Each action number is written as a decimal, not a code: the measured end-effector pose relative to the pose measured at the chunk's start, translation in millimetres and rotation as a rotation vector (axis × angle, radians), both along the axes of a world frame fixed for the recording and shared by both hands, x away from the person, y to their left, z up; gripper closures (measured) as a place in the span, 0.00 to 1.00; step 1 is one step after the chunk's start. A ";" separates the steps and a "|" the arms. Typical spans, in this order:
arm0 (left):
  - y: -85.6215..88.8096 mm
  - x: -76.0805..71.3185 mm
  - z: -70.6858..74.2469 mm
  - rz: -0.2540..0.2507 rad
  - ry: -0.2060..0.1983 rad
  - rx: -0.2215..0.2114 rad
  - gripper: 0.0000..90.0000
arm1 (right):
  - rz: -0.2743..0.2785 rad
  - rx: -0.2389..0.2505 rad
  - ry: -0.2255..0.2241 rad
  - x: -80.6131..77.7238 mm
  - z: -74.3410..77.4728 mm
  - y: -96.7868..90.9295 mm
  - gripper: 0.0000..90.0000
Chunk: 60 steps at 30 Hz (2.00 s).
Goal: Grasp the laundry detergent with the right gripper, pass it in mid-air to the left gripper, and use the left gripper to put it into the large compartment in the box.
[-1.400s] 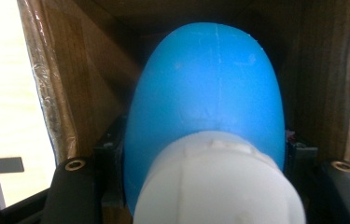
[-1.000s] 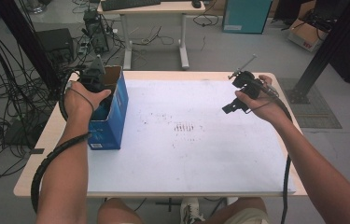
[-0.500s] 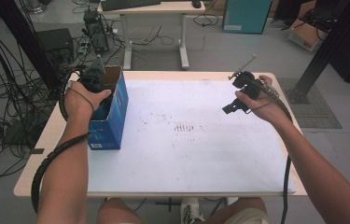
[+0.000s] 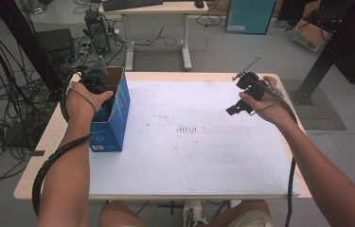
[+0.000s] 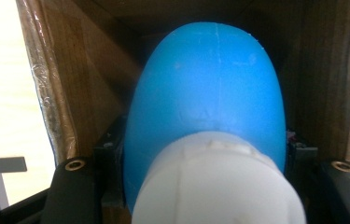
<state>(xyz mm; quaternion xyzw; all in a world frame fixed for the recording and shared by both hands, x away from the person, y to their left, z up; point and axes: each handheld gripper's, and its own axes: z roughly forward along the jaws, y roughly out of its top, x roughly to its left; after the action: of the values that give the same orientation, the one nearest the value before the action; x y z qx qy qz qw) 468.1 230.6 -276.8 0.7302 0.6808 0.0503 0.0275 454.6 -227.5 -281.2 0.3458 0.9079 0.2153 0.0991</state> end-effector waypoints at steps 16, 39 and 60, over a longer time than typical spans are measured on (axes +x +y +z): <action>0.7 0.0 -0.1 -0.003 0.000 0.003 0.40 | -0.002 -0.001 -0.002 -0.5 0.9 1.3 0.09; 0.3 -0.3 -1.0 -0.011 0.011 0.005 0.39 | 0.004 0.001 -0.006 -0.9 1.1 1.3 0.09; -0.2 -7.3 23.8 -0.020 -0.016 0.006 0.34 | 0.001 0.010 -0.014 -3.2 6.5 2.7 0.09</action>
<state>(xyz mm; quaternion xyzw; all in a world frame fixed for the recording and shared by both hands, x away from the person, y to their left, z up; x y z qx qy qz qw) 460.8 230.4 -253.0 0.7365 0.6732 0.0580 0.0314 451.4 -224.8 -274.7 0.3443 0.9062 0.2224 0.1038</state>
